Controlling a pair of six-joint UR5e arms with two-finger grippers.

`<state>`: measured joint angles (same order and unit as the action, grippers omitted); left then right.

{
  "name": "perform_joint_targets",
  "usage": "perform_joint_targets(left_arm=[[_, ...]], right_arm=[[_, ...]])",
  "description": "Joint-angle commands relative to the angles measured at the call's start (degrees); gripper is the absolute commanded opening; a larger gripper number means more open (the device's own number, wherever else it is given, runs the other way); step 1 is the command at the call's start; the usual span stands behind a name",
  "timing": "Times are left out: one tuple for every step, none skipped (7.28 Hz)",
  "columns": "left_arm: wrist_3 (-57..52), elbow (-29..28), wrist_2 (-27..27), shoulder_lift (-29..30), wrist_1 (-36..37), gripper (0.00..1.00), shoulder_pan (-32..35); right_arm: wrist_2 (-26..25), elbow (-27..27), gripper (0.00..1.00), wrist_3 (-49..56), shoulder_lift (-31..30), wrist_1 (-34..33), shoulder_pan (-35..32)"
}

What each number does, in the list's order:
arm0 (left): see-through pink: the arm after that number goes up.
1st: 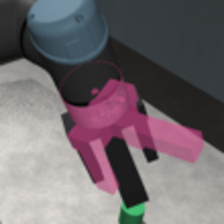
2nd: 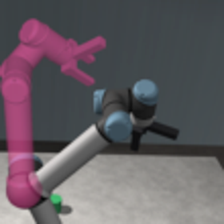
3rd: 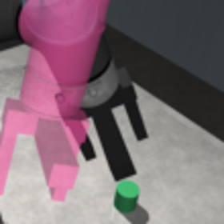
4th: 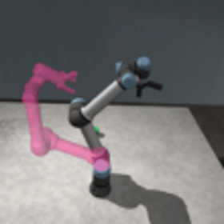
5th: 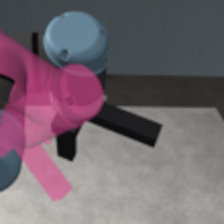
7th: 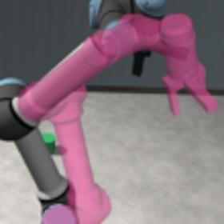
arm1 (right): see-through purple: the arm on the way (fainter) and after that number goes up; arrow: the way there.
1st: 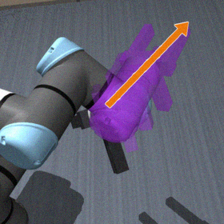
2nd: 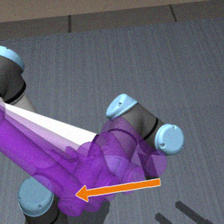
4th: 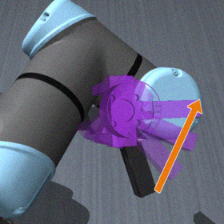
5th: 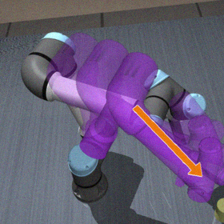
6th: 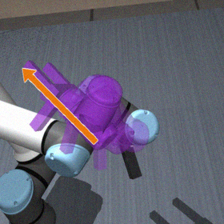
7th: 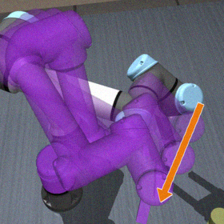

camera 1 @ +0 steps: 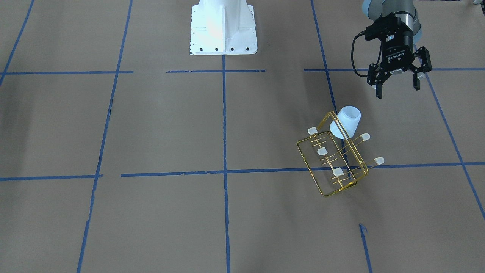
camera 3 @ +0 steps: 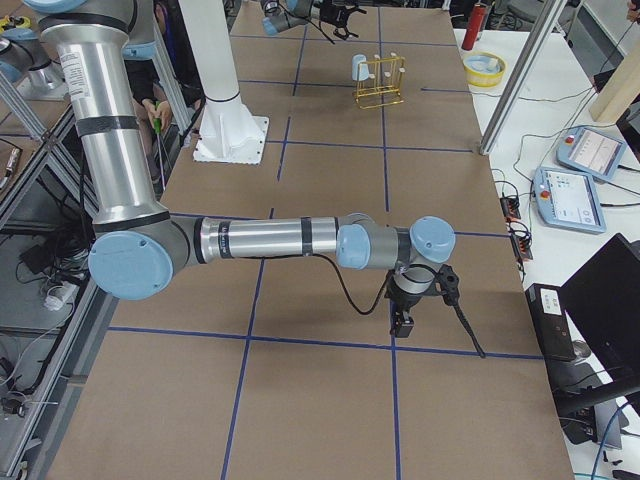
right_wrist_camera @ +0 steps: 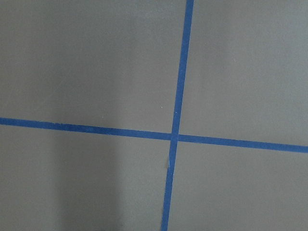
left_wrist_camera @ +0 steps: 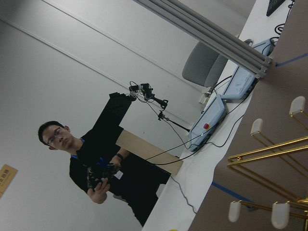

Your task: Hang cup on cup holder

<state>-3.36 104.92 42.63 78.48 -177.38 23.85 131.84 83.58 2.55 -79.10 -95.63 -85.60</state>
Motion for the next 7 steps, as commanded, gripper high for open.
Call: perform_joint_targets(left_arm=[[18.41,-0.16,18.88,-1.04,2.29,1.00,5.30],[25.09,-0.16,29.16,-1.13,5.17,1.00,9.16],[26.55,-0.33,37.53,-1.13,6.94,1.00,13.20],[26.57,-0.33,45.18,-1.13,9.74,1.00,17.50],[27.26,-0.42,51.78,-1.05,13.51,1.00,20.59],[28.49,-0.77,59.07,-0.26,18.77,1.00,23.84],[28.41,-0.77,64.89,1.48,25.17,1.00,27.09]], right_arm=[[0.00,0.00,1.00,0.00,0.00,0.00,0.00],[0.00,0.00,1.00,0.00,0.00,0.00,0.00],[0.00,0.00,1.00,0.00,0.00,0.00,0.00],[0.00,0.00,1.00,0.00,0.00,0.00,0.00],[0.00,0.00,1.00,0.00,0.00,0.00,0.00],[0.00,0.00,1.00,0.00,0.00,0.00,0.00],[0.00,0.00,1.00,0.00,0.00,0.00,0.00]])
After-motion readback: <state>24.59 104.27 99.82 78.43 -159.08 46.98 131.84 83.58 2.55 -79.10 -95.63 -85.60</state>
